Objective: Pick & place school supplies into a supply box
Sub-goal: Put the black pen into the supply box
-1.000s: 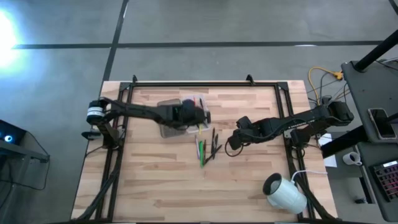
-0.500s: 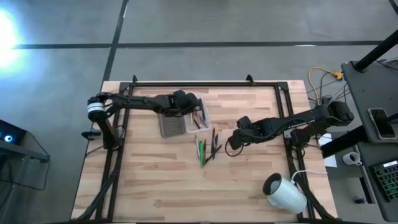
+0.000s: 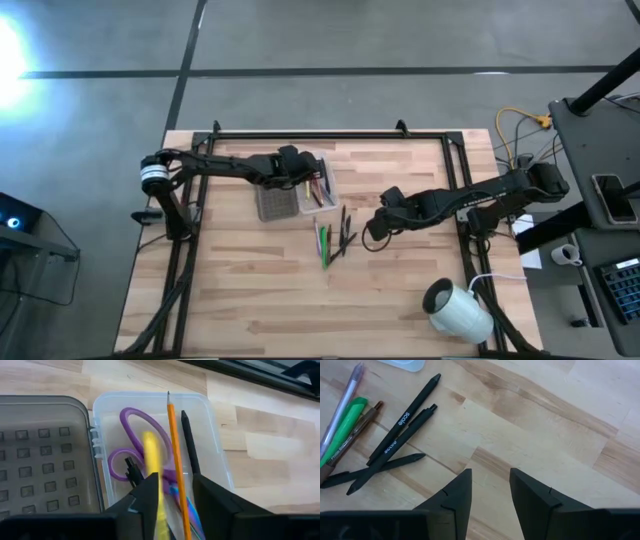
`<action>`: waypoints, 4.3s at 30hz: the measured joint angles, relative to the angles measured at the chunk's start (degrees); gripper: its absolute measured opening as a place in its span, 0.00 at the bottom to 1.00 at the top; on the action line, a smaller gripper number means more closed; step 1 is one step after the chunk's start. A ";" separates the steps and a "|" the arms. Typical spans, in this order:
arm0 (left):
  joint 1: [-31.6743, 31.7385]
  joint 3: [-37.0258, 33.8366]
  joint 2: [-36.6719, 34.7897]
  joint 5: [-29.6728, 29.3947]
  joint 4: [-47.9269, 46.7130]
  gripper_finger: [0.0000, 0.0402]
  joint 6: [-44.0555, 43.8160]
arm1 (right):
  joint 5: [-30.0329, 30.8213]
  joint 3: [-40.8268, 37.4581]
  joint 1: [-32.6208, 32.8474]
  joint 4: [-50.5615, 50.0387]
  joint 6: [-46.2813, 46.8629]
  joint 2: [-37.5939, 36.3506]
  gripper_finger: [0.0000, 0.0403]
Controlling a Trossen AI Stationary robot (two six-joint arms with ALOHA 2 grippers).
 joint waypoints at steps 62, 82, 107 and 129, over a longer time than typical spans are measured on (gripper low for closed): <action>-32.83 -1.68 -11.37 -4.00 -16.39 0.34 2.29 | -11.21 20.19 1.14 5.26 -74.25 31.71 0.35; -34.23 -2.23 -11.37 -6.03 -16.62 0.34 -2.04 | -13.51 22.37 0.42 5.80 -78.95 31.71 0.36; -34.23 -2.21 -11.37 -6.08 -16.58 0.34 -2.67 | -15.55 20.02 -0.46 10.04 -73.57 30.95 0.36; -34.21 -3.32 -11.32 -6.21 -16.56 0.34 -3.75 | -16.83 19.21 0.26 13.55 -77.89 31.94 0.36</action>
